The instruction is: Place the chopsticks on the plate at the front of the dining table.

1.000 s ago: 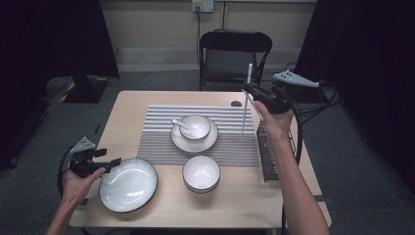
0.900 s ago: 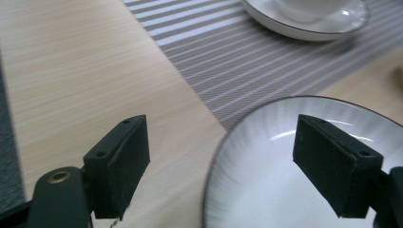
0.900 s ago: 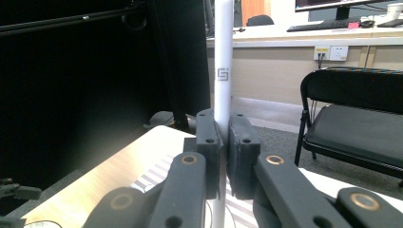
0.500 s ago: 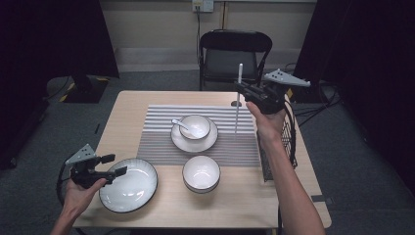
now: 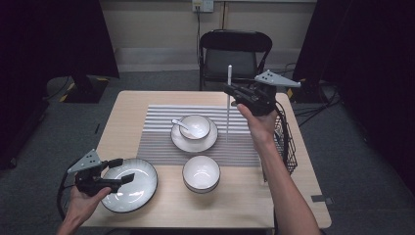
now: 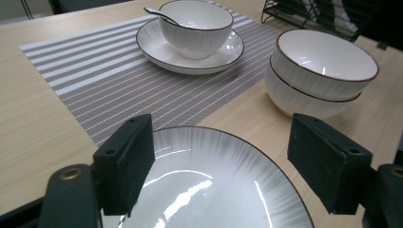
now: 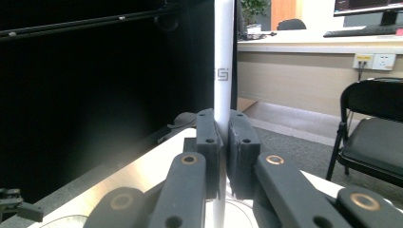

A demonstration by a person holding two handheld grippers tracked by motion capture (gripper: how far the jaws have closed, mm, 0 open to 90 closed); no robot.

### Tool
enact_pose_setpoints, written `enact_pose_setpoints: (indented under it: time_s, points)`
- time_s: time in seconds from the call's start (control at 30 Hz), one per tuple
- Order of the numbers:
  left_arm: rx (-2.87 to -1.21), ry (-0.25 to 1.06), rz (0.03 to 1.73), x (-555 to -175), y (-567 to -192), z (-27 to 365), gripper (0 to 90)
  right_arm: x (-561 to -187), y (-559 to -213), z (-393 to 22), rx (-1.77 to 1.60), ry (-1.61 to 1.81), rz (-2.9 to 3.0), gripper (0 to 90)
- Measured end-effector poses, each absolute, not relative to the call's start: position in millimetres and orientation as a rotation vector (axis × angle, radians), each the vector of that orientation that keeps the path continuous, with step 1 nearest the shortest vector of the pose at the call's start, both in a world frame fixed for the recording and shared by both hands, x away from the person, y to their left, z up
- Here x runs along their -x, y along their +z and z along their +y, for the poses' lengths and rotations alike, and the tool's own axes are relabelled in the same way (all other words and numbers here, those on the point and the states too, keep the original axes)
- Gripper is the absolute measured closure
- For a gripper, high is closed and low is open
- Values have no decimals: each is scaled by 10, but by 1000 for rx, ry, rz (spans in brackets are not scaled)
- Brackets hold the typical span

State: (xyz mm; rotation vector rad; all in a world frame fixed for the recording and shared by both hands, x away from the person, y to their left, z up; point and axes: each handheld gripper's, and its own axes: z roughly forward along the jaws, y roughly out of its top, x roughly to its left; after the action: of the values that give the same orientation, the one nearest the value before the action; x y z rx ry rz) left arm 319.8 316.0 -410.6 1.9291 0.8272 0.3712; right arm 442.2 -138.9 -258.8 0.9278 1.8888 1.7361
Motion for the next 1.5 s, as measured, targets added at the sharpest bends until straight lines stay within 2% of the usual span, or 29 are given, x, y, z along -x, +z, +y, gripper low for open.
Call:
enact_pose_setpoints:
  time_s: [0.07,0.77,1.3,1.5]
  points:
    - [-1911,340,809,-3194,-4080,3104,238,-4405,-2577,-1347,-915,1749,1897,851]
    - [-1920,337,712,-3448,-3997,2574,205,-4317,-2590,-1008,-820,1841,1968,851]
    - [-1848,336,592,-3561,-3784,2137,243,-4247,-2655,-757,-786,1914,2000,852]
    - [-1828,344,558,-3603,-3779,2044,315,-4213,-2670,-668,-776,1927,2022,851]
